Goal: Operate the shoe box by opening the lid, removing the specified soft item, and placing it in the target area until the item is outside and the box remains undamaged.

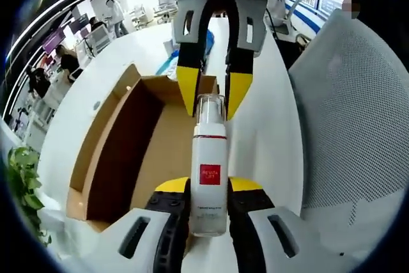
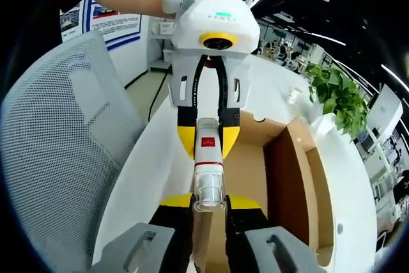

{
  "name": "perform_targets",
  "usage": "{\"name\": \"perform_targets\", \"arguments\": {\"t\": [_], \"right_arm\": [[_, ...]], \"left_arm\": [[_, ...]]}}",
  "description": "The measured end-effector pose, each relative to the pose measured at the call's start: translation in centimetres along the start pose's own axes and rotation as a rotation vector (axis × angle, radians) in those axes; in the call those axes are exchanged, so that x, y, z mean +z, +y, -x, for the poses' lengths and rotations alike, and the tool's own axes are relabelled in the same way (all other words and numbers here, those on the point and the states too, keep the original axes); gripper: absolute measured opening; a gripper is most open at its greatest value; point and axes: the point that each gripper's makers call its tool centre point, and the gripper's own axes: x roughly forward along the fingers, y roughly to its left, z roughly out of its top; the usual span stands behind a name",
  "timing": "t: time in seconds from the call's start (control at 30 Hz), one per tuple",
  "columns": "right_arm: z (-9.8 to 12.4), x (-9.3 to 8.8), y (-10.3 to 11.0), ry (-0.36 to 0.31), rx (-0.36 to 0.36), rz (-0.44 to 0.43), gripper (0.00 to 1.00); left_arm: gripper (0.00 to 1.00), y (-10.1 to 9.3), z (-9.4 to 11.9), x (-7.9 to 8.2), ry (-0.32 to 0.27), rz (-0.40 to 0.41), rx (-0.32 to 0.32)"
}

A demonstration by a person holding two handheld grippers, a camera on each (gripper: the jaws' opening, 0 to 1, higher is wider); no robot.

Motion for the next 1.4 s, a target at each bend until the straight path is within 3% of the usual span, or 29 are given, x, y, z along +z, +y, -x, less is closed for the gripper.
{"name": "perform_targets", "arguments": {"t": [0.17, 0.37, 0.73, 0.93, 1.13, 1.3, 1.4], "right_arm": [[0.0, -0.1, 0.1, -0.007, -0.004, 0.002, 0.15], [0.4, 0.1, -0.3, -0.036, -0.025, -0.066, 0.16], [1.2, -1.0, -0.3, -0.107, -0.049, -0.313, 0.21], [1.5, -0.2, -0.7, -0.206, -0.085, -0.550, 0.25], [2.1, 0.3, -0.9, -0.306, -0.088, -0.745, 0.26], [2.5, 1.0, -0.9, -0.390, -0.070, -0.855, 0.26], [2.6, 1.0, -0.8, -0.406, -0.065, -0.874, 0.26]], "left_arm": [[0.21, -0.2, -0.1, -0.1, 0.004, 0.004, 0.003], [0.20, 0.1, 0.0, -0.4, 0.013, 0.012, 0.025], [0.20, 0.8, 0.7, -1.5, -0.004, 0.057, 0.095], [0.20, 1.0, 1.2, -1.2, -0.028, 0.046, 0.136], [0.20, 0.9, 1.4, -0.7, -0.047, 0.002, 0.174], [0.20, 0.8, 1.5, -0.2, -0.065, -0.045, 0.214], [0.20, 0.7, 1.7, 0.5, -0.089, -0.071, 0.239]]}}
